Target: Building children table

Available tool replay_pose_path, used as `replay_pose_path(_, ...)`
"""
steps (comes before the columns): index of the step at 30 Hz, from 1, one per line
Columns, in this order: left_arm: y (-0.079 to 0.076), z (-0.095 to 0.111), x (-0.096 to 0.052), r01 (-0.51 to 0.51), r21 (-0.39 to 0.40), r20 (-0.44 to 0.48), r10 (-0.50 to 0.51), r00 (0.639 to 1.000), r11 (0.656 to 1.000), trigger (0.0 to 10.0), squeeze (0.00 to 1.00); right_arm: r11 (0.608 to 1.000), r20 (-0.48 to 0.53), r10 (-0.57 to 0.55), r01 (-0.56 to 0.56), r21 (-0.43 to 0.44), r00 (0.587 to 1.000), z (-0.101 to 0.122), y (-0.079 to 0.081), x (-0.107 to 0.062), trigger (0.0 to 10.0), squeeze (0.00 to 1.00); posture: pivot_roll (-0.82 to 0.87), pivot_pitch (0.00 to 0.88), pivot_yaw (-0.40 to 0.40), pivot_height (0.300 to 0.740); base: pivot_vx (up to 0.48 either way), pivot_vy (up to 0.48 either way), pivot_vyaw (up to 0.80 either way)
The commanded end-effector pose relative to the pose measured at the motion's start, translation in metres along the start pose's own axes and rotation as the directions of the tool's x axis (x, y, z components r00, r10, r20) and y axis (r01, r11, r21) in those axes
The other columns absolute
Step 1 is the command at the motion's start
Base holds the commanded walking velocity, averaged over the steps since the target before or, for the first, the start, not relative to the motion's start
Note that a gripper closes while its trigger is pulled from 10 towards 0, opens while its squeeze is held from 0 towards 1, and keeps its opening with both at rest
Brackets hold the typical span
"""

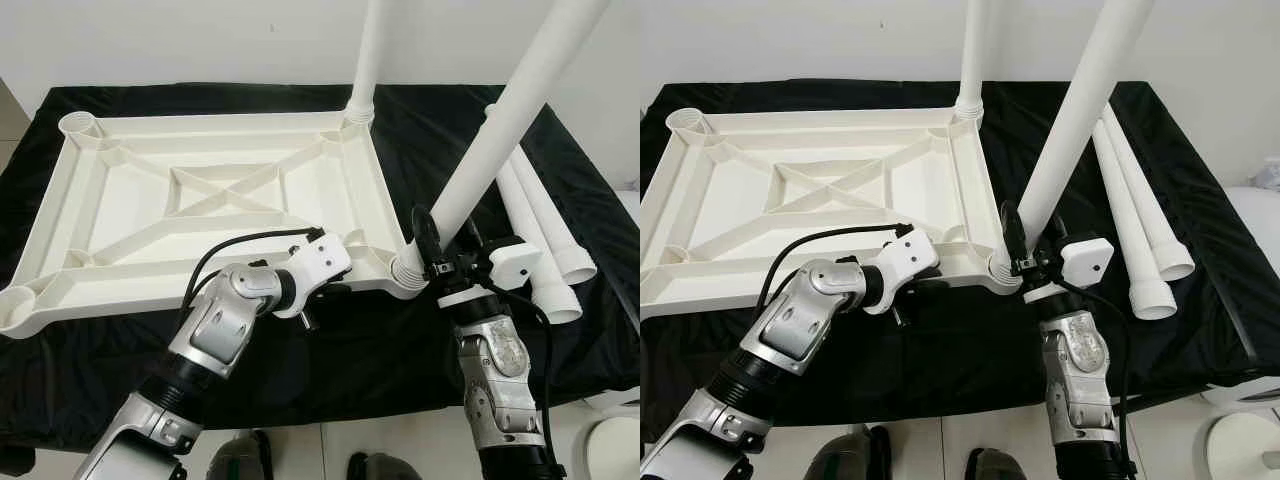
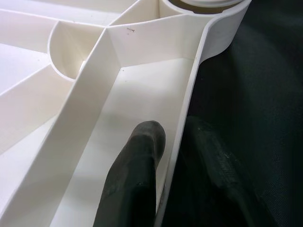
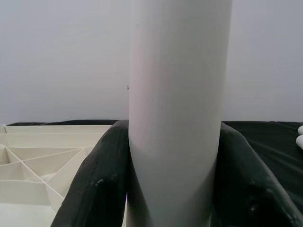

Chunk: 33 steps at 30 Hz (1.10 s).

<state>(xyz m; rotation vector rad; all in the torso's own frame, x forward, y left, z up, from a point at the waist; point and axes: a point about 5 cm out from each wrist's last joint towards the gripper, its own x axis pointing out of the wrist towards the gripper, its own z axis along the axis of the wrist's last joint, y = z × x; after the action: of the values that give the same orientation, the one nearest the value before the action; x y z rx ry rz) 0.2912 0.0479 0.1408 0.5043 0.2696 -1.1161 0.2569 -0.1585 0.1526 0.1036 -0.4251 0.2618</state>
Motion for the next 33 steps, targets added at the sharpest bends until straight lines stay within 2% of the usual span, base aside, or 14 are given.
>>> replay_pose_path(1,0.0041,0.0163,-0.0047,-0.081,0.033,0.071,0.079,0.994,0.996,10.0,0.00,0.995,-0.284,-0.052,0.075,0.070,0.957,-0.0504,-0.0038,-0.0352,10.0,0.00,-0.01,0.111,0.027,0.740,0.000,0.000,0.00)
replay_pose_path(5,0.0054,0.0166,-0.0053,-0.084,0.033,0.071,0.081,0.994,0.996,10.0,0.00,0.997,-0.287,-0.057,0.070,0.034,0.956,-0.0504,-0.0070,-0.0333,10.0,0.00,-0.01,0.111,0.028,0.740,0.000,0.000,0.00)
replay_pose_path(6,0.0055,0.0166,-0.0053,-0.084,0.032,0.071,0.082,0.994,0.996,10.0,0.00,0.999,-0.288,-0.047,0.049,-0.001,0.956,-0.0499,-0.0078,-0.0328,10.0,0.00,-0.01,0.112,0.028,0.740,0.000,0.000,0.00)
replay_pose_path(8,0.0055,0.0166,-0.0053,-0.084,0.032,0.071,0.082,0.994,0.996,10.0,0.00,0.999,-0.288,-0.047,0.049,-0.001,0.956,-0.0499,-0.0078,-0.0328,10.0,0.00,-0.01,0.112,0.028,0.740,0.000,0.000,0.00)
replay_pose_path(11,0.0053,0.0165,-0.0053,-0.085,0.032,0.071,0.082,0.994,0.996,10.0,0.00,0.995,-0.299,-0.031,0.000,-0.101,0.954,-0.0495,-0.0098,-0.0316,10.0,0.00,-0.01,0.113,0.026,0.740,0.000,0.000,0.00)
replay_pose_path(18,0.0047,0.0170,-0.0051,-0.083,0.030,0.073,0.080,0.994,0.996,10.0,0.00,0.988,-0.302,-0.014,-0.033,-0.149,0.953,-0.0480,-0.0108,-0.0307,10.0,0.00,-0.01,0.116,0.025,0.740,0.000,0.000,0.00)
replay_pose_path(24,0.0046,0.0171,-0.0048,-0.083,0.030,0.074,0.081,0.994,0.996,10.0,0.00,0.991,-0.308,-0.022,-0.020,-0.132,0.951,-0.0505,-0.0119,-0.0335,10.0,0.00,-0.01,0.115,0.024,0.740,0.000,0.000,0.00)
replay_pose_path(33,0.0045,0.0173,-0.0048,-0.083,0.030,0.076,0.080,0.994,0.996,10.0,0.00,1.000,-0.292,0.012,-0.019,-0.020,0.956,-0.0511,-0.0050,-0.0381,10.0,0.00,-0.01,0.115,0.025,0.740,0.000,0.000,0.00)
